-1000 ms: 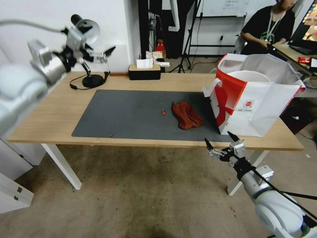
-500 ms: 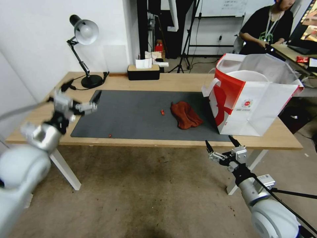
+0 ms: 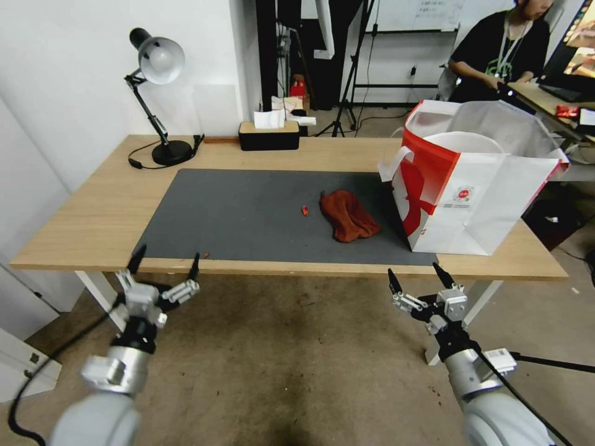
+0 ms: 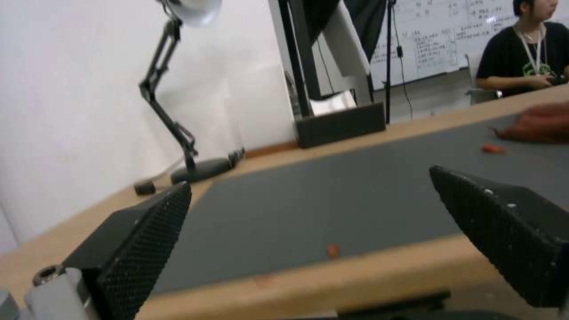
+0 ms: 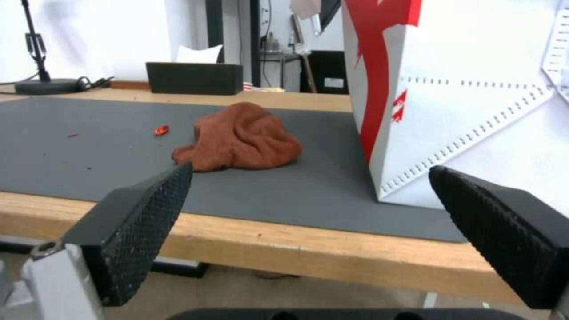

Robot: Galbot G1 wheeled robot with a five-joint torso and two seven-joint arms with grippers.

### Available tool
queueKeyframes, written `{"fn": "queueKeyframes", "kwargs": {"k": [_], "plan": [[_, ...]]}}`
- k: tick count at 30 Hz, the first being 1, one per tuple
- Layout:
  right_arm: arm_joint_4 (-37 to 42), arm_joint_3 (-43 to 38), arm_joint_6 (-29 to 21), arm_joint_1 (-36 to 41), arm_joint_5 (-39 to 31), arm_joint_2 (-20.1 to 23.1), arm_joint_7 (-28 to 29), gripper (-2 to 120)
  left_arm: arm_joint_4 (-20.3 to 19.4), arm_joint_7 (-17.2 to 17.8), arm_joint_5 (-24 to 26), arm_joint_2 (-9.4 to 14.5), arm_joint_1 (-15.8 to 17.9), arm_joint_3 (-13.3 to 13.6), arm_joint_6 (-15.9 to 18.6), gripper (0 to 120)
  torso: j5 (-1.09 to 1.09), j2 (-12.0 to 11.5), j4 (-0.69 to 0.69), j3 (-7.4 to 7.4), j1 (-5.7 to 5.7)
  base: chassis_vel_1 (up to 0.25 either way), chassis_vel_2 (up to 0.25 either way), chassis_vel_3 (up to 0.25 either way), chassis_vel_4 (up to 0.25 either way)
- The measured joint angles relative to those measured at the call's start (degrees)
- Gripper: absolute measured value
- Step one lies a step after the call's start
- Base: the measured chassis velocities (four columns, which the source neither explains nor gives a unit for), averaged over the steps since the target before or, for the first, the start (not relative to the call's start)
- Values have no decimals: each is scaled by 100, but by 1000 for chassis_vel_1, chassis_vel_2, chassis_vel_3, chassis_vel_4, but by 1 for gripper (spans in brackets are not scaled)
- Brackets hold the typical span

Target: Sweep shrimp from table into container with towel, then put container into takeout bag.

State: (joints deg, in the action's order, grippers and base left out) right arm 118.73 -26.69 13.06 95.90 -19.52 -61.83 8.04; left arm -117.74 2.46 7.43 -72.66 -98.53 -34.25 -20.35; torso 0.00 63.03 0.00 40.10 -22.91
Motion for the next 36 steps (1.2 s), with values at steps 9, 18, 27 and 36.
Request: {"fn": "queueKeyframes", "kwargs": {"k": [9, 18, 27, 36], "plan": [[-157, 19, 235, 150, 414, -341, 0, 100, 546, -84, -77, -91, 6, 191, -408, 100, 0, 0, 0, 0, 0, 0, 0, 0, 0], [-213, 32, 270, 163, 575, -527, -7, 100, 824, -419, 68, -74, 169, 63, -551, 100, -1, 0, 0, 0, -1, 0, 0, 0, 0], [-320, 38, 315, 162, 697, -730, -49, 100, 827, -491, 172, -47, 265, -19, -538, 100, -1, -1, 0, 0, -1, 0, 0, 0, 0], [-374, 24, 357, 237, 827, -1032, -55, 100, 741, -491, 263, -40, 297, -16, -473, 100, -1, -1, 0, 0, 0, 0, 0, 0, 0]]}}
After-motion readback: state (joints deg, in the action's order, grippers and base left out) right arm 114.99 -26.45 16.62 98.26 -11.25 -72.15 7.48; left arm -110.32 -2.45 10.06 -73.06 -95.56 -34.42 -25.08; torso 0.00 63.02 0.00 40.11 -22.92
